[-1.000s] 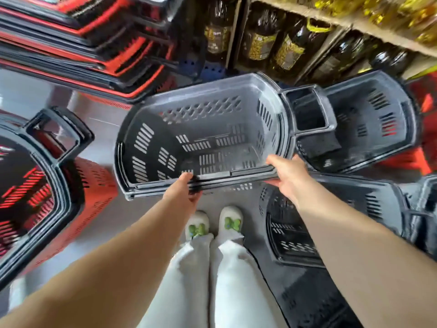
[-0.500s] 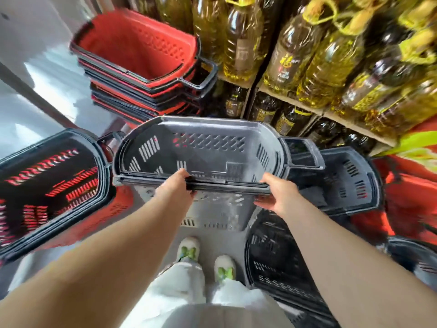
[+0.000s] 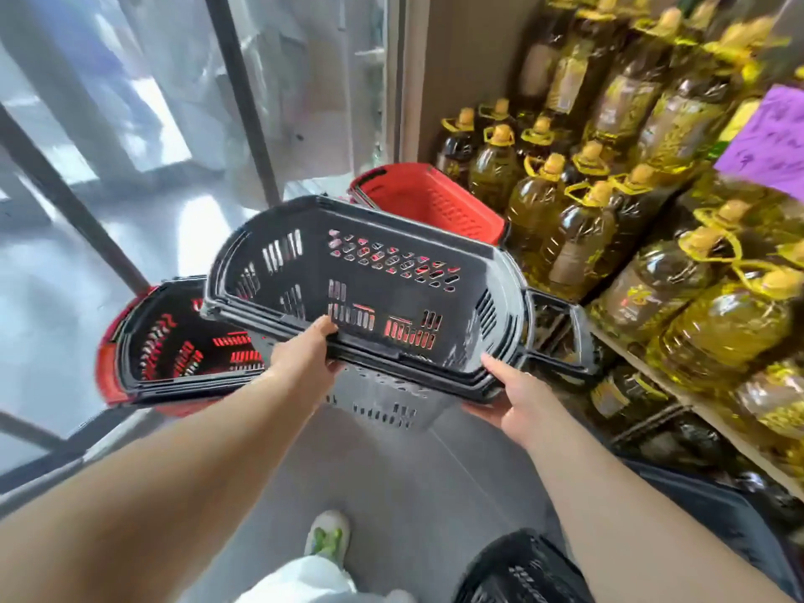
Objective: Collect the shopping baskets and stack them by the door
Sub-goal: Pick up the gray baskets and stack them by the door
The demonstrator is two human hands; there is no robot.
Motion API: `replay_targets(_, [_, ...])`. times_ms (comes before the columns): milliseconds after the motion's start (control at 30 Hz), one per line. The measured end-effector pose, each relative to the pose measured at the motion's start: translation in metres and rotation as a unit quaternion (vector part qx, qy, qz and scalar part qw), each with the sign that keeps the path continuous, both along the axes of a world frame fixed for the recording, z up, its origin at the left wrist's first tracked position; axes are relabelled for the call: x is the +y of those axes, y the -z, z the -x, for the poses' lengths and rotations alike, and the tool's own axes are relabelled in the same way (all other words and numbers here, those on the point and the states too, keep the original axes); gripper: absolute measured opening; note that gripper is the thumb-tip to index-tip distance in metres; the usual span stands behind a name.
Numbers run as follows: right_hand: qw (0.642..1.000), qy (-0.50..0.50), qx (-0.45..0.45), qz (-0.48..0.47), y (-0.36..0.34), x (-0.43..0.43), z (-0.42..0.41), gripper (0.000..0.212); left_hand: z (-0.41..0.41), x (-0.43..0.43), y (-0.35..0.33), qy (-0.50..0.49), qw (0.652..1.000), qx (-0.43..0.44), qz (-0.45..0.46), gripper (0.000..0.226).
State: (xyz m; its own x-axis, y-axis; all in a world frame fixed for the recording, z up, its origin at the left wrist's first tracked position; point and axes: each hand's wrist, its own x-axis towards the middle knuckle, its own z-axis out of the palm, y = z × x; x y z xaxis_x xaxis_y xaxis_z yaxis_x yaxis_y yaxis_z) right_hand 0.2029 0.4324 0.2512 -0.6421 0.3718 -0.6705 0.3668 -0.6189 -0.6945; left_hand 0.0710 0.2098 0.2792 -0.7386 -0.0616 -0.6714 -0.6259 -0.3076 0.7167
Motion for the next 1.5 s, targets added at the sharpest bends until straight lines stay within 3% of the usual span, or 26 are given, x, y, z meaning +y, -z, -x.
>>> replay_targets(200, [0.994,-0.092,0.053,0.025,-0.008,-0.051,0.068,0.021,0.041,-0.079,0.003,-0.112,0.992,0.020,-0.051,0.011])
replay_targets(500, [0.986,-0.164,0.021,0.027,0.007,-0.151,0.215,0.010,0.141,-0.193,0.032,-0.205,0.977,0.007,-0.060,0.017])
replay_targets(800, [0.988,-0.145,-0.023,0.049,0.040,-0.224,0.337,0.015,0.246,-0.261,0.069,-0.215,0.972,-0.064,-0.066,0.017])
replay_targets(1100, [0.985,-0.127,-0.066,0.092,0.105,-0.242,0.379,0.027,0.273,-0.277,0.131,-0.225,0.961,-0.144,-0.065,0.020])
replay_targets(1300, [0.973,-0.174,-0.149,0.031,0.146,-0.242,0.382,0.028,0.267,-0.280,0.179,-0.194,0.963,-0.186,0.014,0.016])
replay_targets(1500, [0.939,-0.250,-0.230,-0.056,0.155,-0.239,0.379,0.036,0.266,-0.279,0.189,0.012,0.971,-0.224,0.080,0.015])
